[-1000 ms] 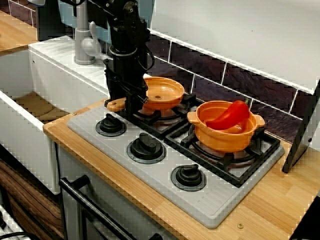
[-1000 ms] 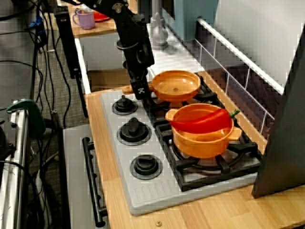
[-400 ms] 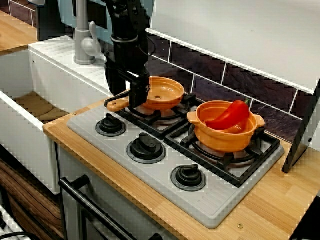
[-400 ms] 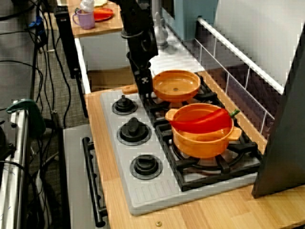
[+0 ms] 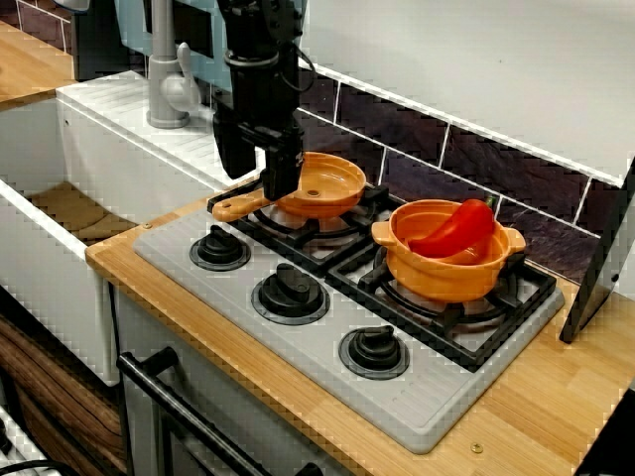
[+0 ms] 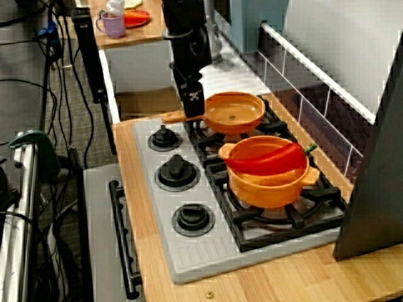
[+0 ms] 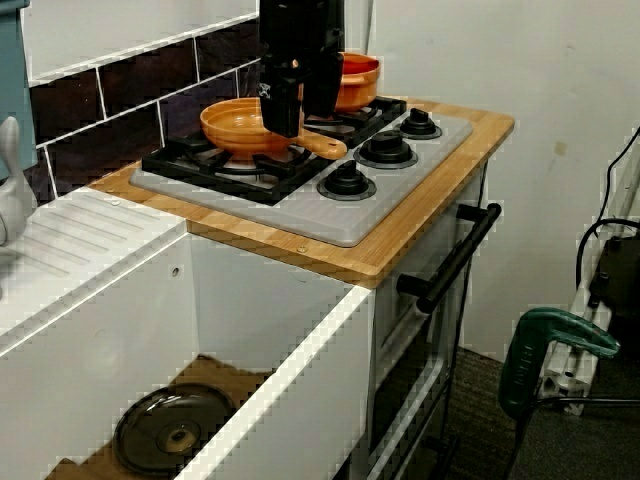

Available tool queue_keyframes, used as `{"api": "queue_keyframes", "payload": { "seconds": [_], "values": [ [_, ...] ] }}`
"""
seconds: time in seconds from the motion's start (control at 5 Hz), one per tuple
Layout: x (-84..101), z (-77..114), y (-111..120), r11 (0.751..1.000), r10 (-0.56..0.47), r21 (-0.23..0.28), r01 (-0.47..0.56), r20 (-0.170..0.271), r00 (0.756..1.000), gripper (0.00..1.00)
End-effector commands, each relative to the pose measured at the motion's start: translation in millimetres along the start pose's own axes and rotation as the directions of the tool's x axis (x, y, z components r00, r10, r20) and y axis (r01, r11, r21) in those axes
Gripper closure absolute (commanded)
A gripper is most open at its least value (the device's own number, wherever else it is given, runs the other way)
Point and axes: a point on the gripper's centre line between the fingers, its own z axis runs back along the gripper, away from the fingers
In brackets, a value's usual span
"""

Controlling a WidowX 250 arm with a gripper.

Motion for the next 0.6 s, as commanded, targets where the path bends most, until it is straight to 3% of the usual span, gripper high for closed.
{"api": "queue_keyframes", "payload": {
  "seconds": [0.0, 0.4],
  "values": [
    [10.2, 41.7, -22.2, 1.000, -0.023, 0.007, 0.022, 0.123, 0.992, 0.00],
    [11.8, 58.6, -42.5, 0.999, -0.043, 0.014, 0.041, 0.149, 0.988, 0.00]
  ]
}}
